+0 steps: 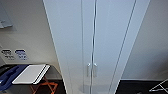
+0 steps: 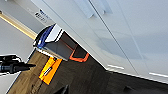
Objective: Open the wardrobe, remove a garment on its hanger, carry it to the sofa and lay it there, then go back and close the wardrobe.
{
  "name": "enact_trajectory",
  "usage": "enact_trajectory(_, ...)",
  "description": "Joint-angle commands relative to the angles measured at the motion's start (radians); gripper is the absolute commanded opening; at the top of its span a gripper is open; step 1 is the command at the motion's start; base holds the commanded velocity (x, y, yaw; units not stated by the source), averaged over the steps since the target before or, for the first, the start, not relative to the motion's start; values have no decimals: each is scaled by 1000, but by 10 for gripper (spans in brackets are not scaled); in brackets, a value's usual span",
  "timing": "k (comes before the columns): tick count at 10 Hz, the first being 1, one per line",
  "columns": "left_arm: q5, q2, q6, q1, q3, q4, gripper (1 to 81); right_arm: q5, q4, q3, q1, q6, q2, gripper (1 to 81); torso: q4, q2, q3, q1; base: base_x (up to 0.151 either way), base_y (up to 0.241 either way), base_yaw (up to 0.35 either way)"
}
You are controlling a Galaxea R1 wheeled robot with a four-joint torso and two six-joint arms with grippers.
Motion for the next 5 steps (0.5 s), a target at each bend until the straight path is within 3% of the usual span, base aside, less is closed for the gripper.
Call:
enact_trajectory(1,186,-45,-12,-281,36,-23,811,-112,4,-36,265,98,31,811,0,0,0,0,0,0,0)
enact_trajectory(5,305,59,-70,-469,-78,-26,811,-181,2,-168,380,151,194,811,0,1,-1,1,0,0,0)
